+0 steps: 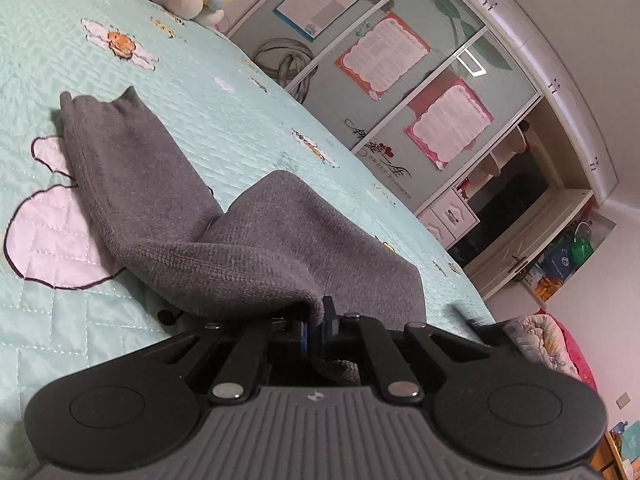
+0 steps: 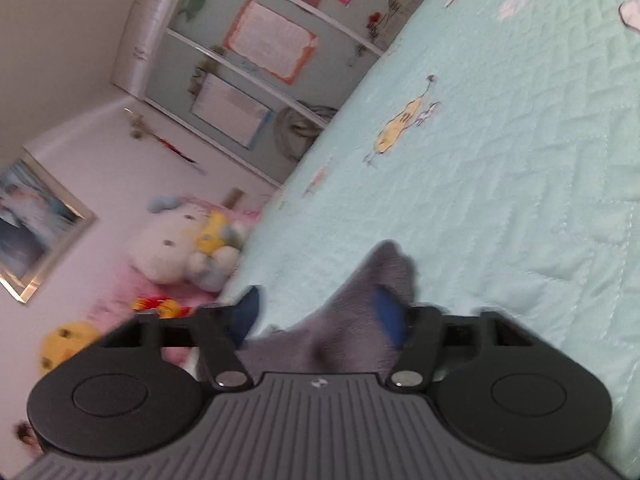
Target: Fold clothes
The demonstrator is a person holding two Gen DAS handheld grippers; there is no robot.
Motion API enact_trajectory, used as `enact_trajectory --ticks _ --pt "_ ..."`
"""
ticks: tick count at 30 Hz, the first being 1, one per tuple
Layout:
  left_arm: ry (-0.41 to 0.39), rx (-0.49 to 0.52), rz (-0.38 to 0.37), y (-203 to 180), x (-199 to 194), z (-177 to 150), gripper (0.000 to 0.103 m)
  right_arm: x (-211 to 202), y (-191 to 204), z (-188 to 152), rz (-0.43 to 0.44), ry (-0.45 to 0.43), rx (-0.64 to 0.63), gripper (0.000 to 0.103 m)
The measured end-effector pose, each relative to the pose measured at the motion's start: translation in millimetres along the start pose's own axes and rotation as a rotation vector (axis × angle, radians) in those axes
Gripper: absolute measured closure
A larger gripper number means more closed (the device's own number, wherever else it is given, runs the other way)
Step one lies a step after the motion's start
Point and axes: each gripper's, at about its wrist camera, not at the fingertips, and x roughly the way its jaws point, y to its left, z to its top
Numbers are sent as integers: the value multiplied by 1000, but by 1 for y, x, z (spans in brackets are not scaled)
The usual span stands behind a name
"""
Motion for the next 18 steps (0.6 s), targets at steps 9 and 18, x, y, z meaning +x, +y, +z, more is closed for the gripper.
enact_trajectory --ticks 9,18 --pt "22 -23 24 1 5 -1 94 -45 24 -4 78 -34 112 41" --pt "35 -58 29 5 6 -2 90 -74 22 -73 -71 77 62 91"
